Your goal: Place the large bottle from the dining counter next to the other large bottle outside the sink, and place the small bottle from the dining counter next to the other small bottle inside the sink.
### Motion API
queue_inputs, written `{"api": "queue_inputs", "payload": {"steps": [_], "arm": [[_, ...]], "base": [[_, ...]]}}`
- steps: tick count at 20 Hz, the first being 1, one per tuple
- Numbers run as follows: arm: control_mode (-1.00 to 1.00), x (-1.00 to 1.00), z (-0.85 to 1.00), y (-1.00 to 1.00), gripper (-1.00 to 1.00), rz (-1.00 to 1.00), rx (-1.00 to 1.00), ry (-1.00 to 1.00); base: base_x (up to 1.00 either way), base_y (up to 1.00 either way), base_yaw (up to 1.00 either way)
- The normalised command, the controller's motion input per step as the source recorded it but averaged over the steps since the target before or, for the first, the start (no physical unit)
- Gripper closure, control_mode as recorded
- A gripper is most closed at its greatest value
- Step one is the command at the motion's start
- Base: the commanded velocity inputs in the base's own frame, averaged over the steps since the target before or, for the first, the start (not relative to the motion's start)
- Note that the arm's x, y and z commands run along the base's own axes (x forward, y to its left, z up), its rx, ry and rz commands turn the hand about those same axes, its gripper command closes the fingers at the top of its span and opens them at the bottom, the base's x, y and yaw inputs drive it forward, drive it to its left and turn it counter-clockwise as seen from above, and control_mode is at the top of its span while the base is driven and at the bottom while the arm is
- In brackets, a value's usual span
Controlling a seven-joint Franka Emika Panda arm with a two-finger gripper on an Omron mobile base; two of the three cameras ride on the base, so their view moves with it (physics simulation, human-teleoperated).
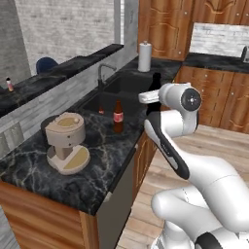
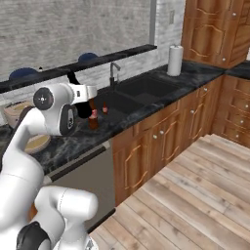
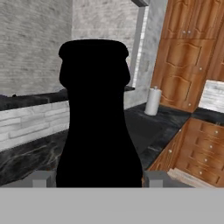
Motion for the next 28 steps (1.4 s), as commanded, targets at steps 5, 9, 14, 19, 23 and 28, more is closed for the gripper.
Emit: {"api": "queue_inputs", "payload": {"steps": [5,9,14,19,23,28], "arm": [[1.00,0.00,0.00,0.00,1.00,0.00,0.00,0.00],[1.00,0.00,0.00,0.00,1.00,0.00,0.00,0.00],[1.00,0.00,0.00,0.00,1.00,0.00,0.00,0.00],[1.00,0.00,0.00,0.00,1.00,0.00,0.00,0.00],[1.00,0.00,0.00,0.00,1.00,0.00,0.00,0.00],[1.00,0.00,0.00,0.00,1.00,0.00,0.00,0.00]], "base": [[0.18,0.12,0.00],[0.34,0.19,0.00],[0.20,0.11,0.17],[0.01,0.00,0.25],[0.00,-0.02,0.23],[0.00,-0.03,0.24]]}}
